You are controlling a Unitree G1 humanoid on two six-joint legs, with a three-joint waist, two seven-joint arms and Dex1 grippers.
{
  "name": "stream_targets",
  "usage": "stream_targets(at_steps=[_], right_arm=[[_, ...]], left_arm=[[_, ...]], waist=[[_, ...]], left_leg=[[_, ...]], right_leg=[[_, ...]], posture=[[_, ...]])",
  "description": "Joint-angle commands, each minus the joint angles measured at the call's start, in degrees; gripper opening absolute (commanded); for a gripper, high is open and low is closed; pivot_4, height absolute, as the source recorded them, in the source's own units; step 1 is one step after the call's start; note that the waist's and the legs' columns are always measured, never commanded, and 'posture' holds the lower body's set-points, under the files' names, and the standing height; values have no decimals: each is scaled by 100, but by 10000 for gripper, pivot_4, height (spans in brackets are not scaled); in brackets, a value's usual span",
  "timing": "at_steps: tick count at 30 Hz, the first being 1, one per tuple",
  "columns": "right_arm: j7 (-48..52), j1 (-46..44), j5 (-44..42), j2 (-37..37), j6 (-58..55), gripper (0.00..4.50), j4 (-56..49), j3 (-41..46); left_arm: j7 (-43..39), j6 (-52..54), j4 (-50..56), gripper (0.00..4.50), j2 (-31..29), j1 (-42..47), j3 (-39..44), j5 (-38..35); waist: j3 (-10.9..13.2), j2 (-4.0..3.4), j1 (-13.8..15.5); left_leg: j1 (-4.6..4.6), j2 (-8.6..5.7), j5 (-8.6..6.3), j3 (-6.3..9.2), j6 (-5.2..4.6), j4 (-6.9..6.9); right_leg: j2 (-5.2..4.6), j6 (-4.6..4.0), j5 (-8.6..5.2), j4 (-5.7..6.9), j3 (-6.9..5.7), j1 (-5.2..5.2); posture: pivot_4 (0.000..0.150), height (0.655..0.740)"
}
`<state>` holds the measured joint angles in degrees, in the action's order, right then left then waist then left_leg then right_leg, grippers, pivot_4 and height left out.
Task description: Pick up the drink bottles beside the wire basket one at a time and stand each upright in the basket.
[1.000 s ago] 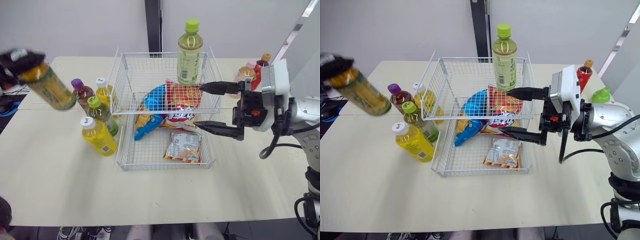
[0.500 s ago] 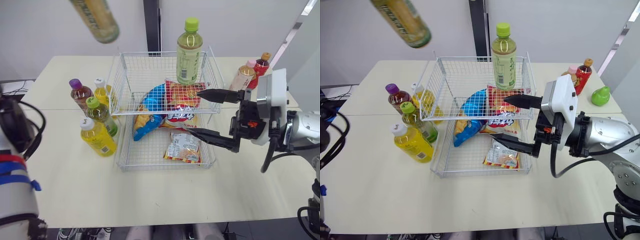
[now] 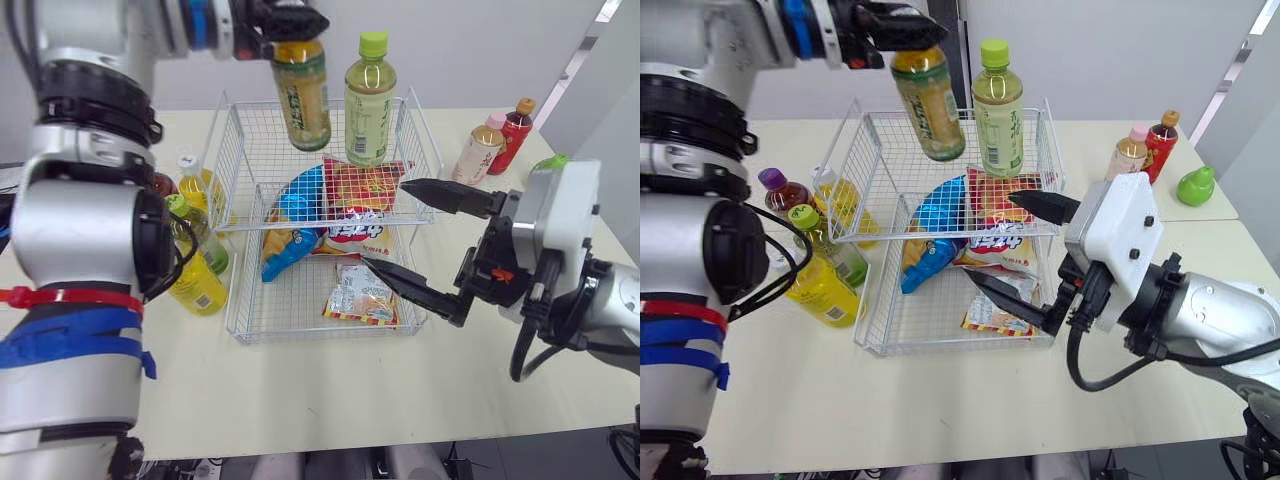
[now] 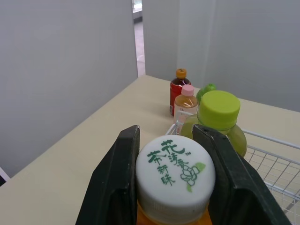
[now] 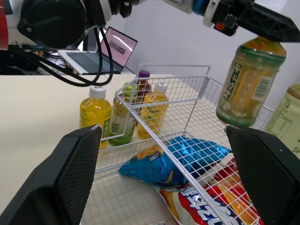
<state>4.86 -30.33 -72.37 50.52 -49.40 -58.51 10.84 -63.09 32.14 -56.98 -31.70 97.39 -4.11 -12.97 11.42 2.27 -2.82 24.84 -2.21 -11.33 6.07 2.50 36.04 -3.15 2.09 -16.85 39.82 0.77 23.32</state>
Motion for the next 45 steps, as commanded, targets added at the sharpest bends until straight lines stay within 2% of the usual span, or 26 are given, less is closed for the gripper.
stream_targets(at_steps=[1, 3, 12, 14, 22, 28, 33, 39, 45], right_arm=[[893, -163, 600, 297, 430, 45000, 1265, 108], [1606, -176, 1108, 418, 639, 45000, 2049, 96], [2355, -237, 1681, 318, 883, 45000, 2435, 46], [2415, -241, 1725, 288, 863, 45000, 2436, 61], [2631, -184, 1868, 189, 845, 45000, 2434, 68], [2797, -182, 2039, 58, 885, 45000, 2495, 59], [3043, -218, 2182, -55, 966, 45000, 2596, -17], [3437, -490, 2258, -175, 996, 45000, 2777, -218], [3863, -737, 2411, -321, 1067, 45000, 2946, -565]], left_arm=[[31, -294, 145, 13750, 36, 83, 227, 14], [55, -366, 112, 13750, 75, 29, 224, 60], [122, -369, -48, 13750, 185, 5, 393, 75], [73, -366, -43, 21122, 182, 10, 396, 114], [-264, -311, 278, 44830, -16, 16, 343, 163], [-231, -257, 639, 44830, -574, 28, 511, 144], [-61, -49, 1509, 44830, -1382, -527, 884, 43], [477, 326, 2913, 44830, -2415, -1951, 1694, -129], [919, 562, 4155, 44830, -3094, -4293, 3045, -343]], waist=[[0, 0, -9], [0, 0, -6], [1, -1, -10], [1, -1, -6], [1, -2, -9], [1, -2, -46], [0, -4, -50], [-1, -6, -48], [-2, -7, -45]], left_leg=[[0, 0, 0, 0, 0, 0], [-1, -6, 1, -18, -1, 6], [-1, -5, 5, -17, -11, 2], [-1, -7, 5, -18, -11, 5], [-2, -6, 6, -17, -10, 8], [-5, -4, 6, -17, -10, 8], [-6, -3, 6, -16, -10, 6], [-13, 1, 7, -2, -9, 9], [-14, 3, 7, 7, -9, 10]], right_leg=[[0, 0, 0, 0, 0, 0], [2, 1, 1, 2, -1, -4], [1, 10, 4, 5, -1, 1], [0, 10, 4, 6, 2, 0], [0, 10, 4, 9, 1, -3], [1, 10, 4, 11, 3, -2], [1, 10, 4, 11, 4, -2], [2, 9, 5, 18, 10, -2], [1, 8, 5, 17, 9, -3]], posture=[[1500, 7400], [1500, 7400], [1500, 7400], [1500, 7400], [1500, 7400], [1500, 7400], [1500, 7400], [1500, 7400], [1500, 7400]])
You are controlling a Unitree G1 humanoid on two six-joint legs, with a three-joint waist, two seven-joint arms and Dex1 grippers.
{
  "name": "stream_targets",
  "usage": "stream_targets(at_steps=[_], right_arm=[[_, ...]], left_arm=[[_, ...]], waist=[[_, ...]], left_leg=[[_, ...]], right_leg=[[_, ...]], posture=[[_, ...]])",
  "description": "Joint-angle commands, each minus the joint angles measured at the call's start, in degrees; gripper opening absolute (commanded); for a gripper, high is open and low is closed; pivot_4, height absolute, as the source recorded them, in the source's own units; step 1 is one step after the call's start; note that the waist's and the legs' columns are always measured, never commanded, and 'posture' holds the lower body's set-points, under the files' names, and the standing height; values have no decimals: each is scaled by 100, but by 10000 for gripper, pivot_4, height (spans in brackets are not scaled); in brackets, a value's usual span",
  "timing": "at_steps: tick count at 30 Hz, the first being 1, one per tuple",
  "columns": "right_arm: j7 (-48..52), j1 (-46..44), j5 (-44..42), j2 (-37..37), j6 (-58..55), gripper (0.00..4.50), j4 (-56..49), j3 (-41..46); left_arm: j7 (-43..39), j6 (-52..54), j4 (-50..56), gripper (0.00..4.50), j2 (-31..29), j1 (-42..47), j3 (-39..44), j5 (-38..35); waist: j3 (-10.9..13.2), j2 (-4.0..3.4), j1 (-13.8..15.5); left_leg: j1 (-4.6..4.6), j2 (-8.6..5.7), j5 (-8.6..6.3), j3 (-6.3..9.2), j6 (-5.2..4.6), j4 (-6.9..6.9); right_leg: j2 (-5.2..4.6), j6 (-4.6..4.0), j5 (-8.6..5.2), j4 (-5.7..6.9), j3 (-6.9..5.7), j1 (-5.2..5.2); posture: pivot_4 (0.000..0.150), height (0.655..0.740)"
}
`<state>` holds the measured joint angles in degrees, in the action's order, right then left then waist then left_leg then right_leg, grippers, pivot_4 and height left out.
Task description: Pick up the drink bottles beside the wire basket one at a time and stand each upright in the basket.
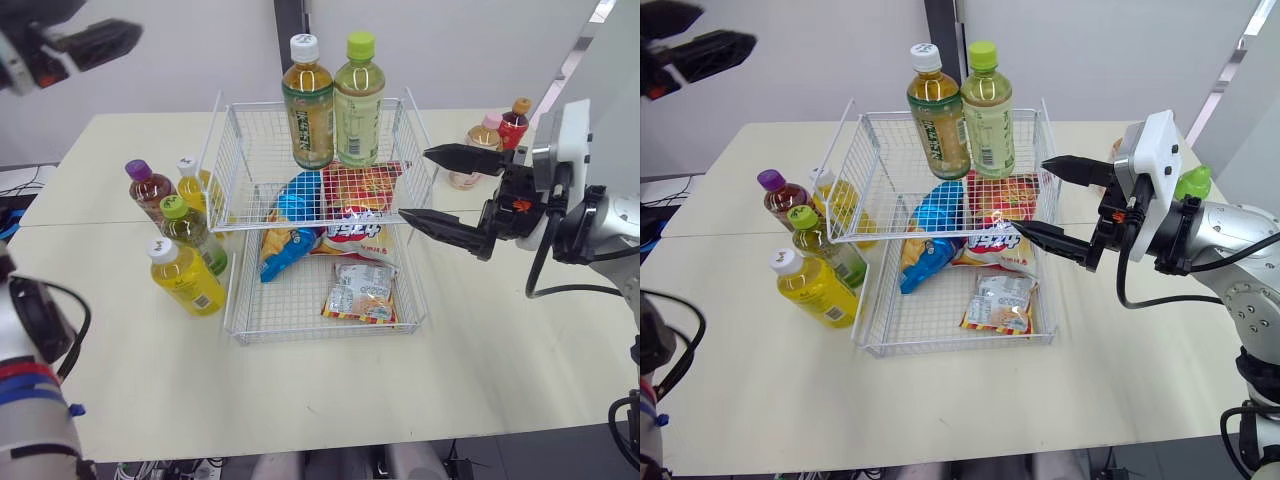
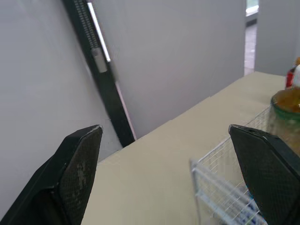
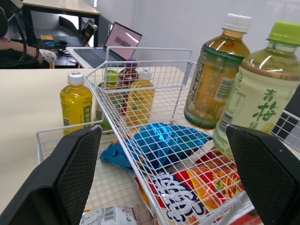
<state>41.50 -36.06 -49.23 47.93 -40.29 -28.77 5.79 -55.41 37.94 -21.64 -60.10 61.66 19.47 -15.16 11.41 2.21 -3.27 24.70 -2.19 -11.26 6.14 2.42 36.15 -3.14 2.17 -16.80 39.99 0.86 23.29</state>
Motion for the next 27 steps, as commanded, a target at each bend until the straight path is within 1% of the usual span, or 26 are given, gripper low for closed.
stream_targets(at_steps=[1, 3, 4, 7, 9, 13, 16, 19, 23, 27], right_arm=[[234, -198, 132, -114, 164, 45000, -14, -119], [331, -231, 201, -218, 190, 45000, -22, -233], [360, -226, 243, -262, 215, 45000, -41, -285], [400, -136, 383, -424, 331, 45000, -181, -425], [332, -46, 328, -527, 267, 45000, -327, -455], [197, 127, 277, -612, 137, 45000, -578, -454], [87, 335, 230, -593, 48, 45000, -805, -392], [-24, 419, 204, -609, -3, 45000, -925, -346], [-215, 384, 176, -642, -96, 45000, -1023, -335], [-470, 200, 229, -620, -314, 45000, -1161, -442]], left_arm=[[66, -122, 773, 44830, -292, -1205, 946, -167], [-168, -384, 1086, 44830, -313, -2264, 1464, -224], [-133, -394, 1212, 44830, -250, -2593, 1713, -310], [154, -537, 1328, 44830, -10, -3239, 2283, -482], [170, -567, 1373, 44830, 147, -3731, 2549, -572], [299, -386, 1696, 44830, 459, -4390, 2680, -841], [563, -353, 1842, 44830, 761, -4594, 2571, -972], [765, -422, 1852, 44830, 920, -4546, 2374, -1022], [1076, -573, 1706, 44830, 1055, -4206, 2018, -1041], [1412, -949, 1296, 44830, 1337, -3732, 1583, -926]], waist=[[-1, -2, 2], [-2, -3, 2], [-1, -2, 5], [-4, 4, 70], [-5, 4, 111], [-6, 4, 163], [-8, 8, 168], [-10, 11, 165], [-11, 12, 162], [-11, 11, 163]], left_leg=[[-1, 0, 0, 0, 0, 0], [-7, 2, 0, -4, 0, -4], [-8, 4, 0, -2, 0, -3], [-5, 13, 0, 3, 1, -1], [-5, 13, 0, 3, 1, 0], [-9, 11, 0, 0, 2, -1], [-10, 12, 0, 3, 2, 0], [-11, 16, 0, 3, 2, 0], [-15, 20, 0, 3, 2, -1], [-20, 21, 0, -2, 2, -3]], right_leg=[[0, 0, 0, 1, 2, 0], [-1, -2, 1, -1, 9, -1], [-1, -2, 1, 1, 6, -2], [-2, -10, 5, -3, 0, -2], [-2, -10, 6, -4, -3, -4], [-7, -11, 7, -4, 2, -5], [-12, -14, 12, -5, 1, -8], [-11, -17, 14, -4, 0, -8], [-7, -22, 18, -3, -3, -10], [-3, -24, 20, -2, 0, -10]], posture=[[1500, 7400], [1500, 7400], [1500, 7400], [1500, 7400], [1500, 7400], [1500, 7400], [1500, 7400], [1500, 7400], [1500, 7400], [1500, 7400]])
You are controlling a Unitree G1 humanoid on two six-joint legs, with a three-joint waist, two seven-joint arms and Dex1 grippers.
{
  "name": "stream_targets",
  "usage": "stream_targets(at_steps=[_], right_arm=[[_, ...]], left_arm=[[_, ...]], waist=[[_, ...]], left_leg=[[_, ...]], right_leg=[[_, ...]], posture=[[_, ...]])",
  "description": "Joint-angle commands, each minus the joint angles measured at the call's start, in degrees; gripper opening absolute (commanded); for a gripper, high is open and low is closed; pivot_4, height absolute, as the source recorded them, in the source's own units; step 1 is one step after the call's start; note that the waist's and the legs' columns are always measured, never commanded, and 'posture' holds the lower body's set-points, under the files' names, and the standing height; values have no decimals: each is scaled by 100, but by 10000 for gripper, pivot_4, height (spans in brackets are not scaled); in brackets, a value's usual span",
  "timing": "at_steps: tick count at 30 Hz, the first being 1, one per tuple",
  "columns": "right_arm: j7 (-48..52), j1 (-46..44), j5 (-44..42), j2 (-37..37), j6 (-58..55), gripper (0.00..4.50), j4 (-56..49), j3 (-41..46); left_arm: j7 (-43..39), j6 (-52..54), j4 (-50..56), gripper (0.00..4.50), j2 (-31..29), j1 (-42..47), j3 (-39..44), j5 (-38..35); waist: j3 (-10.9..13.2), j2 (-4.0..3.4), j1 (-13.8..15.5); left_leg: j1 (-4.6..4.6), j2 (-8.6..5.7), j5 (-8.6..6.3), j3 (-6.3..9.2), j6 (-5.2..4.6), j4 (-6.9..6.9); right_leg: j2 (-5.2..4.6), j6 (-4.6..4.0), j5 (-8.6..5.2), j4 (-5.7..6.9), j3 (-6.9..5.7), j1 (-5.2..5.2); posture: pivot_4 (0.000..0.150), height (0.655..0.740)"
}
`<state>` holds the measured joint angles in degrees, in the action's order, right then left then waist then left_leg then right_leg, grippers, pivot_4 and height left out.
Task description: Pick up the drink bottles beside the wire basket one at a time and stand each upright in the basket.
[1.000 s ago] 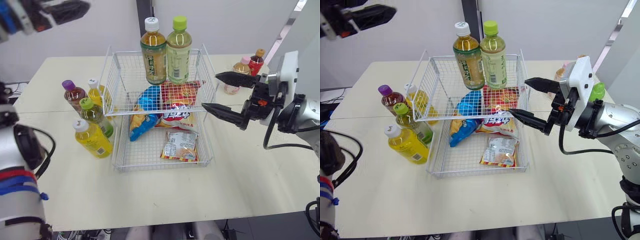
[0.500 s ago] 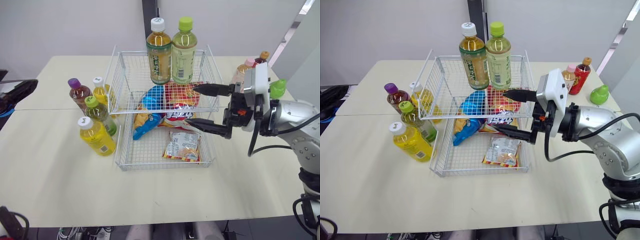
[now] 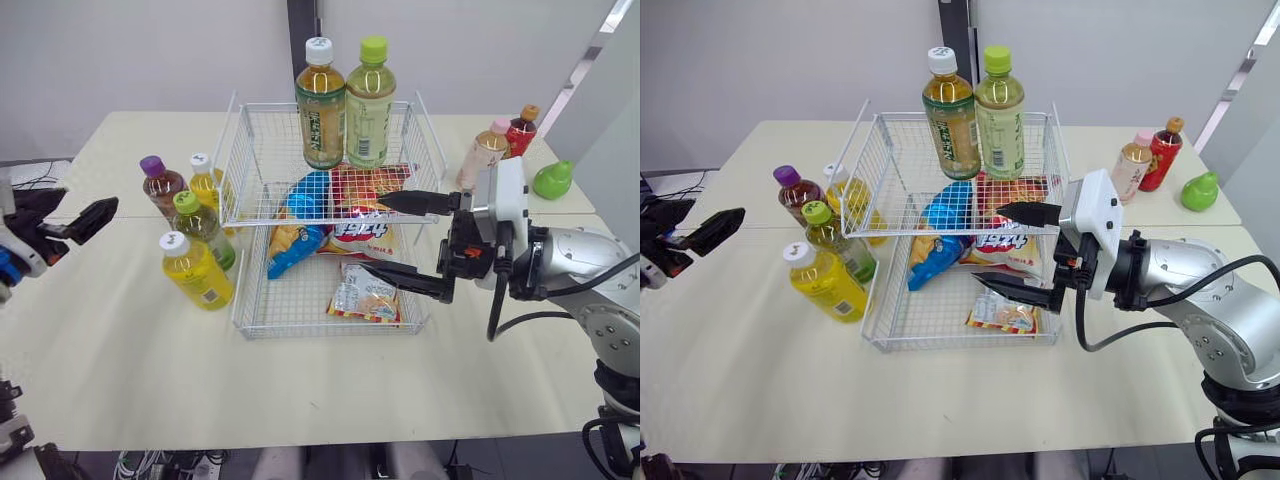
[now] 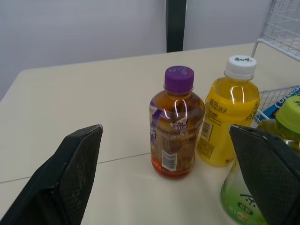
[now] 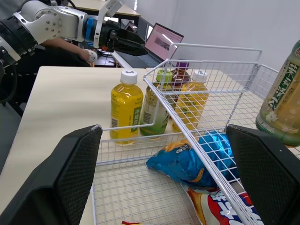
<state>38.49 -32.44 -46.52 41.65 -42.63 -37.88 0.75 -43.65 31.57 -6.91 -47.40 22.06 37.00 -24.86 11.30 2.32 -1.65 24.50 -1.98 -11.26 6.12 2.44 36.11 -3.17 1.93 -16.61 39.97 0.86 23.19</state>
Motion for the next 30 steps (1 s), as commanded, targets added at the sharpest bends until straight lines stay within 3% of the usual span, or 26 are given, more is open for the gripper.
stream_targets(at_steps=[1, 12, 25, 30], right_arm=[[-238, -184, -86, -14, -143, 45000, -292, 64], [-641, -152, -302, -35, -450, 45000, -575, 117], [-792, -120, -441, -29, -521, 45000, -661, 161], [-835, -136, -514, -23, -536, 45000, -664, 155]], left_arm=[[275, -384, -320, 44830, 95, 365, -267, 65], [614, -1300, -2296, 44830, 205, 2030, -1463, 727], [709, -1805, -4229, 44830, 254, 3363, -2127, 1249], [558, -1961, -4592, 33225, 331, 3603, -2278, 1347]], waist=[[0, 0, -1], [-1, 2, -7], [-1, 2, -20], [-1, 2, -22]], left_leg=[[-1, 0, 0, 1, 0, 0], [0, -10, 0, -7, 0, 0], [2, -14, 0, -10, -1, 1], [2, -14, 0, -10, -1, 1]], right_leg=[[1, 0, 0, 1, -2, 0], [10, 1, 0, 2, -7, -1], [10, 1, 0, 3, -13, -1], [10, 1, 0, 3, -14, -1]], posture=[[1500, 7400], [1500, 7400], [1500, 7400], [1500, 7400]])
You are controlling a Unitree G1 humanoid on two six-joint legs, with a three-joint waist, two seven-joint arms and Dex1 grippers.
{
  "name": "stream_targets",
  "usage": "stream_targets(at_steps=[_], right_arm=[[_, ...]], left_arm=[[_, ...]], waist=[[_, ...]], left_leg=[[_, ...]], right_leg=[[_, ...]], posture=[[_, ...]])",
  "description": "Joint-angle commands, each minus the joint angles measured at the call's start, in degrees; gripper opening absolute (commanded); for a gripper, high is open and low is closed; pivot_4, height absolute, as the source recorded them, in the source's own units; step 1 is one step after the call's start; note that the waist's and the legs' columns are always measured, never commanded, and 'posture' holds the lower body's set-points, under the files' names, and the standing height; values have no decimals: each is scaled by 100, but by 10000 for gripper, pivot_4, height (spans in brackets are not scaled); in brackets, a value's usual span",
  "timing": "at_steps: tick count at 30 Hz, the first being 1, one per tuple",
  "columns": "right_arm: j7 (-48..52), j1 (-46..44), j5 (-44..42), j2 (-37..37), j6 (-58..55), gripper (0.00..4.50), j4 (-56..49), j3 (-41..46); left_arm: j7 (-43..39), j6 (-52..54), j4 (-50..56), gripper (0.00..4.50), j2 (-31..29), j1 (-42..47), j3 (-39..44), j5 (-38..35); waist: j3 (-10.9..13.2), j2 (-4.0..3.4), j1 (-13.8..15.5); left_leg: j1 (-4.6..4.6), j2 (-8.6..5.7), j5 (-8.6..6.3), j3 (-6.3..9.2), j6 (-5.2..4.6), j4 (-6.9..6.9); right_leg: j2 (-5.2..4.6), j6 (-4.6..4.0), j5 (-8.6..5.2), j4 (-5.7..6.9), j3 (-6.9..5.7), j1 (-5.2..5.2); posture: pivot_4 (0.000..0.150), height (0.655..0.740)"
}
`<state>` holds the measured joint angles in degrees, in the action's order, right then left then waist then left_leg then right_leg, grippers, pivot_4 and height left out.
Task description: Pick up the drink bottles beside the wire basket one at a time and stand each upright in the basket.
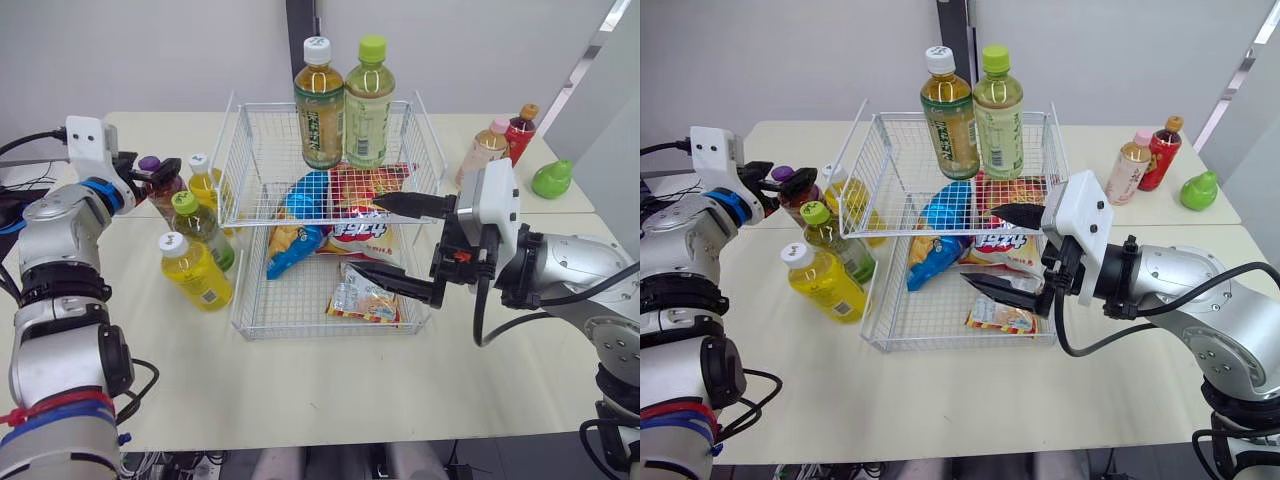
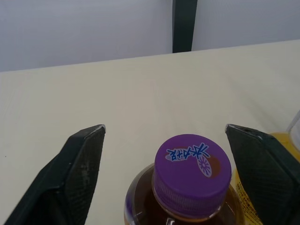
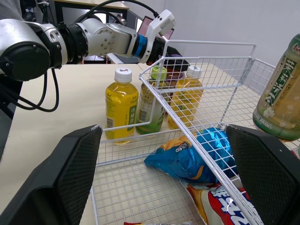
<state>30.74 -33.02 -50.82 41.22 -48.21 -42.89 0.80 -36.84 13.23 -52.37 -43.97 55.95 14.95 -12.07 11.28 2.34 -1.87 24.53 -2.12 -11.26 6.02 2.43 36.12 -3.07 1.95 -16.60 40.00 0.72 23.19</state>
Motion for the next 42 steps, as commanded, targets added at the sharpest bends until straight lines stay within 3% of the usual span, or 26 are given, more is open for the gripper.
stream_targets(at_steps=[1, 6, 7, 14, 22, 27, 31, 35, 42], right_arm=[[-65, -79, -94, 24, 16, 45000, -167, 149], [-92, -82, -117, 32, -3, 45000, -174, 148], [-99, -77, -123, 36, -7, 45000, -183, 156], [-109, -78, -245, 71, 9, 45000, -163, 315], [74, -32, -342, 246, 106, 45000, 45, 610], [233, -12, -246, 349, 180, 45000, 204, 695], [246, -63, -296, 349, 157, 45000, 243, 686], [179, -128, -289, 279, 158, 45000, 222, 606], [-33, -199, -233, 145, 113, 45000, 166, 481]], left_arm=[[-126, -123, -80, 30212, 1, 240, -82, 71], [-99, -210, -194, 14828, -31, 274, -60, 86], [-94, -220, -172, 13688, -54, 247, -38, 76], [-284, 146, 743, 13738, -484, -174, 237, -186], [-863, 1430, 2099, 13738, -1635, -190, 640, -765], [-1463, 1971, 2197, 13738, -2055, 883, 125, -812], [-1850, 2331, 1932, 13738, -2013, 1951, -340, -708], [-2182, 2640, 1244, 13738, -1515, 3585, -921, -489], [-2669, 2727, 148, 13738, -737, 4975, -1329, -213]], waist=[[0, 0, 0], [0, 0, -1], [0, 0, -1], [0, 1, -56], [2, 4, -135], [3, 7, -13], [2, 8, 18], [4, 10, 4], [5, 9, -85]], left_leg=[[0, 0, 0, 0, 0, 0], [1, -1, 0, 0, 0, 1], [1, 0, 0, 0, 0, 0], [2, 4, 0, 5, 0, 0], [14, 19, 0, 11, 0, -2], [16, -1, 0, 2, 0, 4], [21, -9, 0, 5, 0, 10], [25, -11, 0, 9, 0, 17], [27, -10, 0, 8, 0, 12]], right_leg=[[0, 0, 0, 0, 0, 0], [-1, 0, 0, 0, 1, 0], [0, 0, 0, 0, 0, 0], [0, 0, 0, 0, 4, 2], [6, -1, -1, -4, -4, 12], [4, 2, -1, -6, -12, 2], [-1, 9, -1, -7, -16, 0], [2, 11, -2, -5, -23, 1], [1, 17, -8, -2, -20, 6]], posture=[[1500, 7400], [1500, 7400], [1500, 7400], [1500, 7400], [1500, 7400], [1500, 7400], [1500, 7400], [1500, 7400], [1500, 7400]])
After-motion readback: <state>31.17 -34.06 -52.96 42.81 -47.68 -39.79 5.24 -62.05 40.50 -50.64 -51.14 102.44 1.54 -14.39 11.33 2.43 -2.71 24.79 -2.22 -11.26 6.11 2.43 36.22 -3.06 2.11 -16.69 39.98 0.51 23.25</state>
